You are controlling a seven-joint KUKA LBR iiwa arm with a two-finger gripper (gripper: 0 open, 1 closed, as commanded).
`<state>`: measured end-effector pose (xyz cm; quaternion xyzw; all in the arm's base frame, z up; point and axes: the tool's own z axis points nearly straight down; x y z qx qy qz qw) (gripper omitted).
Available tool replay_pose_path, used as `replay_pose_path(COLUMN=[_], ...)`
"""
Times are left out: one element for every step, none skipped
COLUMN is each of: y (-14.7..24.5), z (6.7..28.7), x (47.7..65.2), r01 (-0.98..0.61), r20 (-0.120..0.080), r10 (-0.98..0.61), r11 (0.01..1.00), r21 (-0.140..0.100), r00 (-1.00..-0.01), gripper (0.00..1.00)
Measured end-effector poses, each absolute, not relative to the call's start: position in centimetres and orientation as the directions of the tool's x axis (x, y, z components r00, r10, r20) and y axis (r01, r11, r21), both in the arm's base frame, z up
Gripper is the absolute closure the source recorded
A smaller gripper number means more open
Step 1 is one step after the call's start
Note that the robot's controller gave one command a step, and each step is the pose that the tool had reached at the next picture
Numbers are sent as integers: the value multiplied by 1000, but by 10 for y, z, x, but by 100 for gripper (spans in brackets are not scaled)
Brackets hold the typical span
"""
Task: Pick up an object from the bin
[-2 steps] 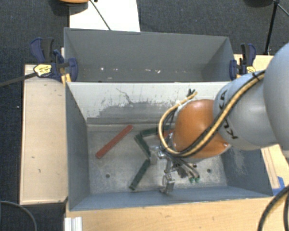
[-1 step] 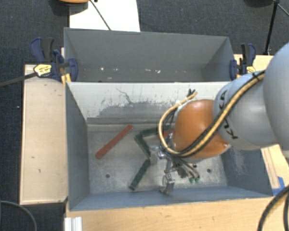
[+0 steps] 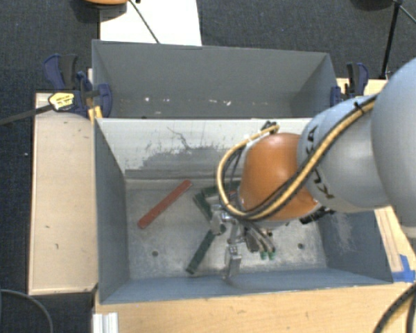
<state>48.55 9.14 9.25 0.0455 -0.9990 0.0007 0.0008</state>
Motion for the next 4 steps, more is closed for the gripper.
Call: replay_pose_path(y=[108, 156, 156, 167], z=[99, 70, 70, 273], x=[503, 493, 493, 526], r01=[-69, -480, -480, -489], r20=[-5, 0, 1, -10], r10=[-69, -480, -480, -489], r11=[998, 877, 877, 872], r21=[2, 1, 1, -2], r00=[-998, -877, -877, -872], gripper=[0, 100, 100, 100])
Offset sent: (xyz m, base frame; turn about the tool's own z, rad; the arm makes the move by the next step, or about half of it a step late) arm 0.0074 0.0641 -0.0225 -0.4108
